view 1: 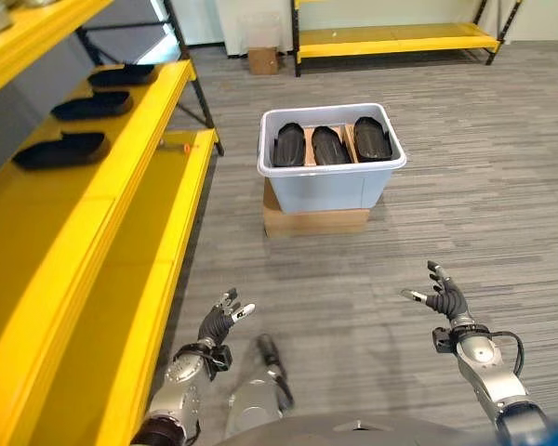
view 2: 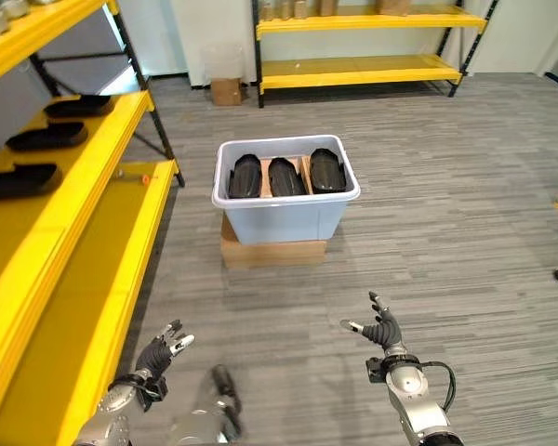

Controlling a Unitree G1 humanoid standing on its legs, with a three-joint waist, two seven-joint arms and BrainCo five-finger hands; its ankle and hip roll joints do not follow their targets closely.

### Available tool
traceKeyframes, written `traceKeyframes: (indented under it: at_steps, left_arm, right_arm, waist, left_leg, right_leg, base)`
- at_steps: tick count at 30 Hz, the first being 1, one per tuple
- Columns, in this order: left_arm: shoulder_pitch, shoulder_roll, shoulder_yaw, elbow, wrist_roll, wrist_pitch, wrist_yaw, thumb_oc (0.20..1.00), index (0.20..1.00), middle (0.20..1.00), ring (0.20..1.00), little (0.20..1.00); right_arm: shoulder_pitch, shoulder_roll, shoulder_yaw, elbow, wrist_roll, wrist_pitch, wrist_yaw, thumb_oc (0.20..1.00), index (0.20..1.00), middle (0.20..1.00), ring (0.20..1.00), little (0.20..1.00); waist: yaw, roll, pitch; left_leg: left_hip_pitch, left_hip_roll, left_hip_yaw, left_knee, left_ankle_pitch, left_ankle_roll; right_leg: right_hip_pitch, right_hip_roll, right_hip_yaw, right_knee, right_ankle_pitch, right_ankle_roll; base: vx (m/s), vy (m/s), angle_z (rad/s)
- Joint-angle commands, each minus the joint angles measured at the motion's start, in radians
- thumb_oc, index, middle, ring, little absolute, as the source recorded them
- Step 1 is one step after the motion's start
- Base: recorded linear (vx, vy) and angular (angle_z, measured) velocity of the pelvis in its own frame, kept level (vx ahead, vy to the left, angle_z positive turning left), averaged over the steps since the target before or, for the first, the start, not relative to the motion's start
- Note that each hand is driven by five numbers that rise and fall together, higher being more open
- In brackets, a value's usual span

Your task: Move parts from the plastic box to the shelf.

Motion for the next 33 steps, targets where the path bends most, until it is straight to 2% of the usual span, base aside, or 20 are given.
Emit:
traceKeyframes:
  at_steps: [1,3,4,8,9,11,13,14,15,17,19,21,23,24,28,31,32,33]
  left_arm:
    - [0.006,0.017,0.031,-0.052,0.005,-0.083,0.010,1.000,1.000,1.000,1.000,1.000]
    - [0.008,0.026,0.031,-0.052,0.011,-0.085,0.010,1.000,1.000,1.000,1.000,1.000]
    - [0.001,0.038,0.033,-0.050,0.022,-0.077,0.006,1.000,1.000,1.000,1.000,1.000]
    - [-0.015,0.051,0.029,-0.027,0.050,-0.077,-0.007,1.000,1.000,1.000,1.000,1.000]
    - [-0.018,0.054,0.027,-0.019,0.062,-0.082,-0.013,1.000,1.000,1.000,1.000,1.000]
    - [-0.023,0.065,0.031,-0.008,0.076,-0.079,-0.020,1.000,1.000,1.000,1.000,1.000]
    - [-0.013,0.063,0.035,-0.004,0.060,-0.082,-0.020,1.000,1.000,1.000,1.000,1.000]
    - [-0.013,0.063,0.035,-0.004,0.059,-0.082,-0.020,1.000,1.000,1.000,1.000,1.000]
    - [-0.009,0.062,0.035,-0.005,0.049,-0.081,-0.006,1.000,1.000,1.000,1.000,1.000]
    - [-0.014,0.061,0.031,-0.006,0.054,-0.073,0.011,1.000,1.000,1.000,1.000,1.000]
    - [-0.016,0.068,0.026,-0.009,0.070,-0.067,0.026,1.000,1.000,1.000,1.000,1.000]
    - [-0.011,0.079,0.011,-0.018,0.094,-0.077,0.034,1.000,1.000,1.000,1.000,1.000]
    - [0.004,0.091,0.001,-0.027,0.087,-0.090,0.019,1.000,1.000,1.000,1.000,1.000]
    - [0.018,0.094,-0.002,-0.035,0.082,-0.090,0.010,1.000,1.000,1.000,1.000,1.000]
    - [0.072,0.081,0.006,-0.054,0.055,-0.066,-0.031,1.000,1.000,1.000,1.000,1.000]
    - [0.095,0.063,0.016,-0.071,0.051,-0.055,-0.029,1.000,1.000,1.000,1.000,1.000]
    - [0.087,0.052,0.017,-0.064,0.058,-0.059,-0.042,1.000,1.000,1.000,1.000,1.000]
    - [0.085,0.050,0.017,-0.063,0.065,-0.059,-0.043,1.000,1.000,1.000,1.000,1.000]
  right_arm:
    - [-0.053,-0.016,-0.068,-0.055,-0.002,-0.043,0.022,1.000,1.000,1.000,1.000,1.000]
    - [-0.041,-0.014,-0.072,-0.068,0.000,-0.038,0.047,1.000,1.000,1.000,1.000,1.000]
    - [-0.029,-0.002,-0.073,-0.068,-0.011,-0.048,0.060,1.000,1.000,1.000,1.000,1.000]
    - [-0.043,0.024,-0.057,-0.064,0.014,-0.040,0.026,1.000,1.000,1.000,1.000,1.000]
    - [-0.051,0.033,-0.055,-0.059,0.020,-0.036,0.018,1.000,1.000,1.000,1.000,1.000]
    - [-0.064,0.049,-0.048,-0.062,0.009,-0.030,0.001,1.000,1.000,1.000,1.000,1.000]
    - [-0.073,0.059,-0.030,-0.068,-0.004,-0.024,-0.009,1.000,1.000,1.000,1.000,1.000]
    - [-0.073,0.059,-0.030,-0.068,-0.004,-0.024,-0.009,1.000,1.000,1.000,1.000,1.000]
    - [-0.077,0.057,-0.030,-0.068,-0.006,-0.041,-0.003,1.000,1.000,1.000,1.000,1.000]
    - [-0.075,0.055,-0.041,-0.065,-0.007,-0.054,0.008,1.000,1.000,1.000,1.000,1.000]
    - [-0.067,0.056,-0.052,-0.068,-0.005,-0.057,0.014,1.000,1.000,1.000,1.000,1.000]
    - [-0.062,0.063,-0.059,-0.072,-0.006,-0.052,0.001,1.000,1.000,1.000,1.000,1.000]
    - [-0.055,0.071,-0.066,-0.076,-0.005,-0.041,-0.009,1.000,1.000,1.000,1.000,1.000]
    - [-0.051,0.074,-0.070,-0.080,-0.016,-0.037,-0.015,1.000,1.000,1.000,1.000,1.000]
    - [-0.036,0.044,-0.088,-0.082,-0.065,-0.022,-0.008,1.000,1.000,1.000,1.000,1.000]
    - [-0.048,-0.011,-0.104,-0.062,-0.056,0.009,-0.022,1.000,1.000,1.000,1.000,1.000]
    - [-0.047,-0.032,-0.115,-0.048,-0.052,0.010,-0.025,1.000,1.000,1.000,1.000,1.000]
    - [-0.044,-0.037,-0.120,-0.046,-0.052,0.009,-0.030,1.000,1.000,1.000,1.000,1.000]
  waist:
    - [0.052,-0.023,0.021]
    - [0.051,-0.031,0.013]
    - [0.052,-0.039,0.009]
    - [0.057,-0.046,-0.009]
    - [0.060,-0.048,-0.013]
    - [0.063,-0.052,-0.020]
    - [0.062,-0.048,-0.017]
    - [0.062,-0.048,-0.017]
    - [0.053,-0.038,-0.007]
    - [0.043,-0.047,0.004]
    - [0.036,-0.064,0.013]
    - [0.032,-0.086,0.025]
    - [0.030,-0.091,0.037]
    - [0.030,-0.091,0.042]
    - [0.033,-0.087,0.028]
    - [0.032,-0.090,0.006]
    - [0.025,-0.086,-0.005]
    - [0.024,-0.084,-0.008]
  left_leg:
    - [0.042,0.113,-0.033,0.084,-0.037,-0.137]
    - [0.043,0.097,-0.023,0.115,-0.077,-0.121]
    - [0.061,0.069,0.001,0.124,-0.113,-0.093]
    - [0.096,0.003,0.004,0.075,-0.133,-0.046]
    - [0.101,-0.014,0.010,0.063,-0.142,-0.030]
    - [0.122,-0.047,0.043,0.034,-0.162,0.013]
    - [0.151,-0.061,0.045,0.018,-0.182,0.035]
    - [0.151,-0.061,0.045,0.018,-0.182,0.035]
    - [0.186,-0.050,0.032,0.007,-0.191,0.022]
    - [0.215,-0.045,0.026,0.004,-0.205,0.003]
    - [0.234,-0.043,0.020,0.009,-0.225,-0.011]
    - [0.252,-0.043,0.006,0.013,-0.256,-0.016]
    - [0.268,-0.023,0.001,0.025,-0.282,-0.023]
    - [0.273,-0.010,0.006,0.031,-0.289,-0.026]
    - [0.268,0.040,0.021,0.070,-0.274,-0.058]
    - [0.265,0.108,0.051,0.149,-0.277,-0.095]
    - [0.253,0.145,0.086,0.202,-0.245,-0.116]
    - [0.247,0.154,0.092,0.216,-0.234,-0.121]
  right_leg:
    - [-0.184,0.008,0.022,-0.038,0.146,-0.016]
    - [-0.180,0.006,0.020,-0.016,0.123,-0.018]
    - [-0.167,0.011,0.016,0.015,0.091,-0.017]
    - [-0.199,0.027,0.024,0.113,0.074,-0.002]
    - [-0.215,0.025,0.019,0.171,0.078,0.007]
    - [-0.289,-0.004,-0.001,0.362,0.135,0.052]
    - [-0.381,-0.014,-0.004,0.460,0.183,0.078]
    - [-0.384,-0.014,-0.004,0.460,0.182,0.078]
    - [-0.438,-0.013,-0.024,0.362,0.201,0.066]
    - [-0.452,-0.048,-0.036,0.206,0.254,0.072]
    - [-0.452,-0.091,-0.033,0.061,0.332,0.094]
    - [-0.479,-0.150,0.002,-0.024,0.444,0.130]
    - [-0.504,-0.191,0.020,-0.060,0.490,0.152]
    - [-0.508,-0.200,0.017,-0.056,0.491,0.156]
    - [-0.435,-0.158,-0.036,-0.065,0.386,0.133]
    - [-0.384,-0.116,-0.078,-0.052,0.313,0.064]
    - [-0.353,-0.089,-0.102,-0.067,0.288,0.034]
    - [-0.347,-0.082,-0.107,-0.071,0.283,0.027]
  base:
    - [0.25,0.244,-1.19]
    - [0.29,0.252,-0.48]
    - [0.33,0.271,0.14]
    - [0.22,0.215,0.16]
    - [0.17,0.208,0.22]
    - [0.15,0.222,0.34]
    - [0.12,0.119,0.24]
    - [0.15,-0.030,-0.02]
    - [0.17,-0.143,0.02]
    - [0.20,-0.202,0.02]
    - [0.24,-0.243,0.10]
    - [0.28,-0.315,-0.02]
    - [0.29,-0.304,0.38]
    - [0.29,-0.279,0.52]
    - [0.42,-0.310,0.30]
    - [0.46,-0.363,0.15]
    - [0.41,-0.391,0.06]
    - [0.38,-0.307,0.26]
